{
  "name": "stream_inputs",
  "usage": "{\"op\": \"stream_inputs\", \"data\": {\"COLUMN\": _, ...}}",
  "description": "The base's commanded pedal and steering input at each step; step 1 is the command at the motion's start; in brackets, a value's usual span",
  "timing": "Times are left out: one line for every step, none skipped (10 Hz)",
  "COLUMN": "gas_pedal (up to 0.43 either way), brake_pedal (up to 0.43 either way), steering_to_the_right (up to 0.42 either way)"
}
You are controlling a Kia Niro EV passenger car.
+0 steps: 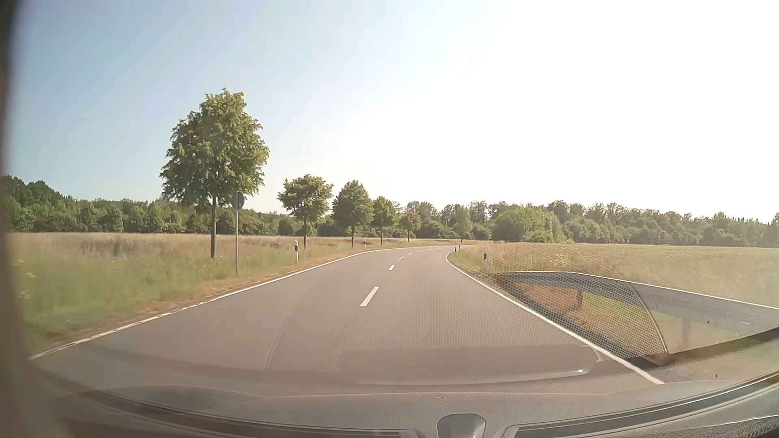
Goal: Follow the waypoints while adhering to traffic rules and regulations
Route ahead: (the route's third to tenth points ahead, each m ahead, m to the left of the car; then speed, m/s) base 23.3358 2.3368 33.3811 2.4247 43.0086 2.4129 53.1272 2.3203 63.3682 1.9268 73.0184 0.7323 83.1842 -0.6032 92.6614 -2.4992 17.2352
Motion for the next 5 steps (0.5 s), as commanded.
{"op": "stream_inputs", "data": {"gas_pedal": 0.118, "brake_pedal": 0.006, "steering_to_the_right": -0.002}}
{"op": "stream_inputs", "data": {"gas_pedal": 0.118, "brake_pedal": 0.006, "steering_to_the_right": 0.0}}
{"op": "stream_inputs", "data": {"gas_pedal": 0.118, "brake_pedal": 0.006, "steering_to_the_right": 0.0}}
{"op": "stream_inputs", "data": {"gas_pedal": 0.118, "brake_pedal": 0.006, "steering_to_the_right": 0.002}}
{"op": "stream_inputs", "data": {"gas_pedal": 0.118, "brake_pedal": 0.006, "steering_to_the_right": 0.002}}
